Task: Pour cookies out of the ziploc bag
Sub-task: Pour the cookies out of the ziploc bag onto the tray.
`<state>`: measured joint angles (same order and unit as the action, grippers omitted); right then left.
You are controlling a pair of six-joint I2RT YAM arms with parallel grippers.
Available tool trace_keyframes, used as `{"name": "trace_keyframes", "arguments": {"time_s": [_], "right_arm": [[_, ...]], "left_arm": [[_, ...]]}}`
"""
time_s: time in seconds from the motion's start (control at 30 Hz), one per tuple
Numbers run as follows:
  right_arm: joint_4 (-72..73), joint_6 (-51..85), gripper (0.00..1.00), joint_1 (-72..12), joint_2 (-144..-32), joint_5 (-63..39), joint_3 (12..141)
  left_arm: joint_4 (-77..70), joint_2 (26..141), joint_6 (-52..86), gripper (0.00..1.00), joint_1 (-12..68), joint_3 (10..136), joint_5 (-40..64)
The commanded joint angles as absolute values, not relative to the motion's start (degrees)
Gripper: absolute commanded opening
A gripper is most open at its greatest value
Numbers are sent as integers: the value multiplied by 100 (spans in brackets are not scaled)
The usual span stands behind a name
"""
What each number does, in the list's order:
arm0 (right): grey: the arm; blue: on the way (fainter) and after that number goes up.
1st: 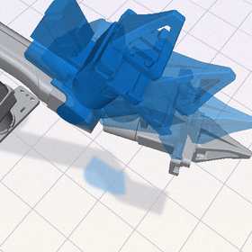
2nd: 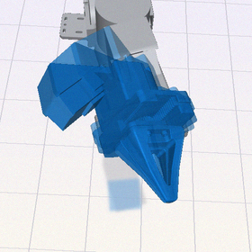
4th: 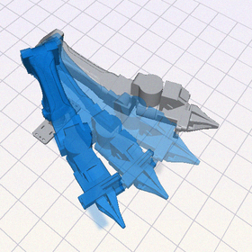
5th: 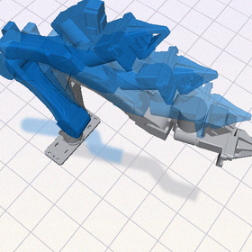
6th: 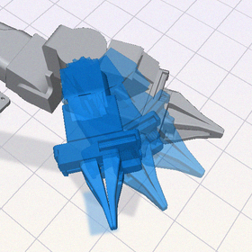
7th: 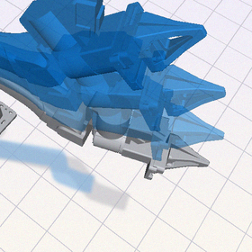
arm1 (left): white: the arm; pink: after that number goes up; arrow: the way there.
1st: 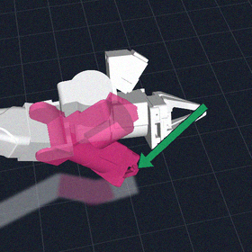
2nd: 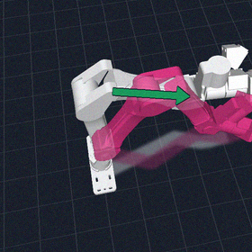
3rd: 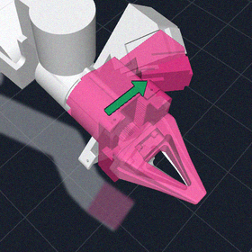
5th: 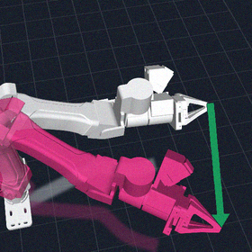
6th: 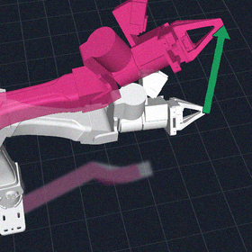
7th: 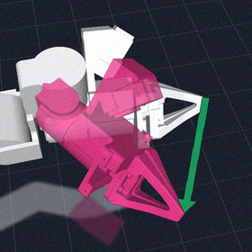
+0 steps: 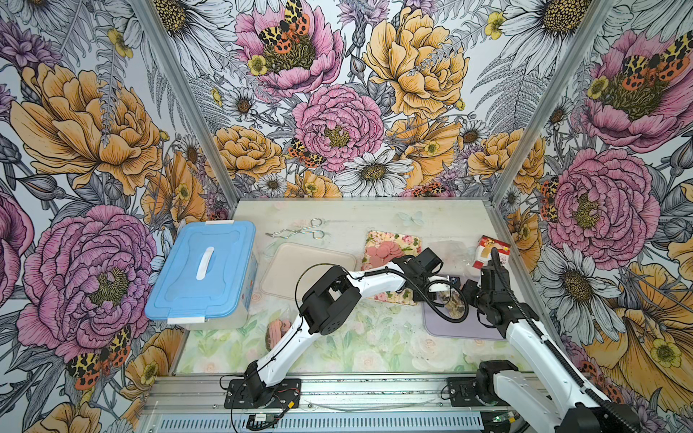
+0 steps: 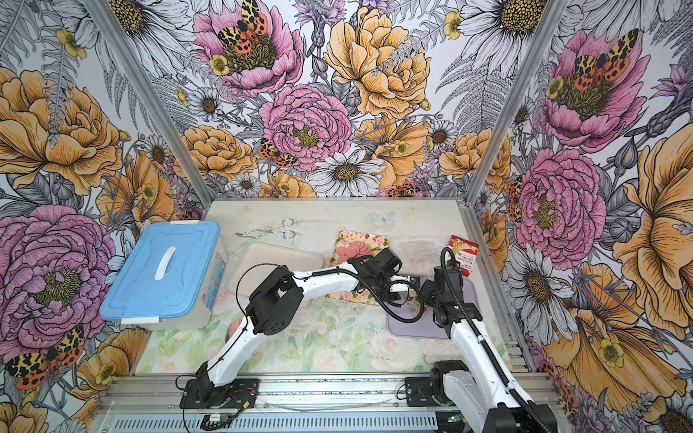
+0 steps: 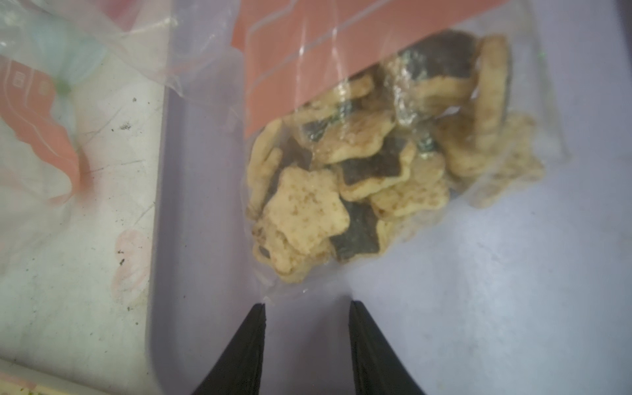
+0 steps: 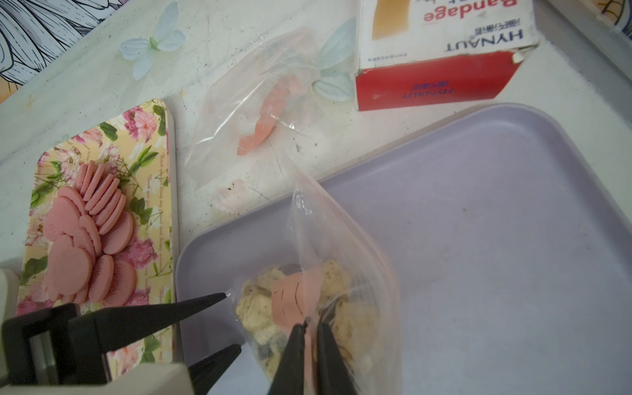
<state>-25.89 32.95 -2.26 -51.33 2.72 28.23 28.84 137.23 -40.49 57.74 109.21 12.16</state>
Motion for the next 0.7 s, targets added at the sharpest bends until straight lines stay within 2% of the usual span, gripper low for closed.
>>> {"name": "trace_keyframes", "arguments": {"time_s": [0.0,0.23,0.4,0.67], "right_arm": [[-2360,3285,13,-220,-5058,174,2777],[-2348,3278,14,-220,-5012,138,2760],[-2348,3270,14,-219,-4949,149,2758],[-2316,3269,15,-220,-4966,122,2747]], "left_arm": [[2867,13963,-4108,42,5731,11063,1059],[2851,14018,-4378,46,5757,11078,898],[2848,14132,-4590,44,5756,11171,1107],[2848,13986,-4736,14,5776,10878,1309]]}}
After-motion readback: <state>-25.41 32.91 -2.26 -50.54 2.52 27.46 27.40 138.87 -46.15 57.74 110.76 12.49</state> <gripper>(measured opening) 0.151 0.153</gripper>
